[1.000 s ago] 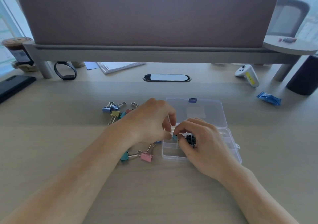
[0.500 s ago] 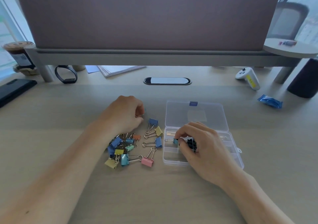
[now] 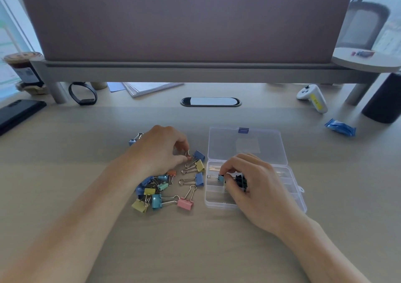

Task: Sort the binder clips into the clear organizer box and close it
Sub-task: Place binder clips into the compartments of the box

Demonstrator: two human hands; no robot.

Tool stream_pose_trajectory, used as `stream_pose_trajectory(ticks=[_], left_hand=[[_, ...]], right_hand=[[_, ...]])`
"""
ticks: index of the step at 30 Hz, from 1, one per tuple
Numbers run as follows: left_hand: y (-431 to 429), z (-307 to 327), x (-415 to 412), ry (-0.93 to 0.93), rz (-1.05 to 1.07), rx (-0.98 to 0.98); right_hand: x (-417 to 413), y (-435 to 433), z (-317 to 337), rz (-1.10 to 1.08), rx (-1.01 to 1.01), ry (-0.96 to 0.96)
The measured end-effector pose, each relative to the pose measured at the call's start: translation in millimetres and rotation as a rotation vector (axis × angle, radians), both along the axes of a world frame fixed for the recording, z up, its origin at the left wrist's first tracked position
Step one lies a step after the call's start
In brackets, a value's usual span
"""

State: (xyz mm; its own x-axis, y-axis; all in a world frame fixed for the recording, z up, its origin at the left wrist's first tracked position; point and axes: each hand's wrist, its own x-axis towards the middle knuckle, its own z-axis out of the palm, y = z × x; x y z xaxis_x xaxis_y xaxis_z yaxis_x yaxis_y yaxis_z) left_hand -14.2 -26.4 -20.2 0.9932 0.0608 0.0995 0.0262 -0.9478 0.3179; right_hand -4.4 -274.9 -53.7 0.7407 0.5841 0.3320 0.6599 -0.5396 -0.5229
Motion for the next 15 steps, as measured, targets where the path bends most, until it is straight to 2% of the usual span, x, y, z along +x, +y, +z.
stream_pose_trajectory(ticks=[4, 12, 14, 15], left_hand=[[-4, 4, -4, 0.022, -0.066, 0.058], [-11, -5, -6, -0.05, -0.229, 0.355], [-10, -6, -9, -0.096, -0.207, 0.267], [-12, -5, -12, -0.156, -0.178, 0.121]], right_hand=[[1, 1, 0, 0.001, 0.004, -0.009], [1, -1, 0, 0.001, 0.041, -0.001], [1, -1, -1, -0.005, 0.06, 0.019], [1, -1, -1, -0.01, 0.072, 0.032]])
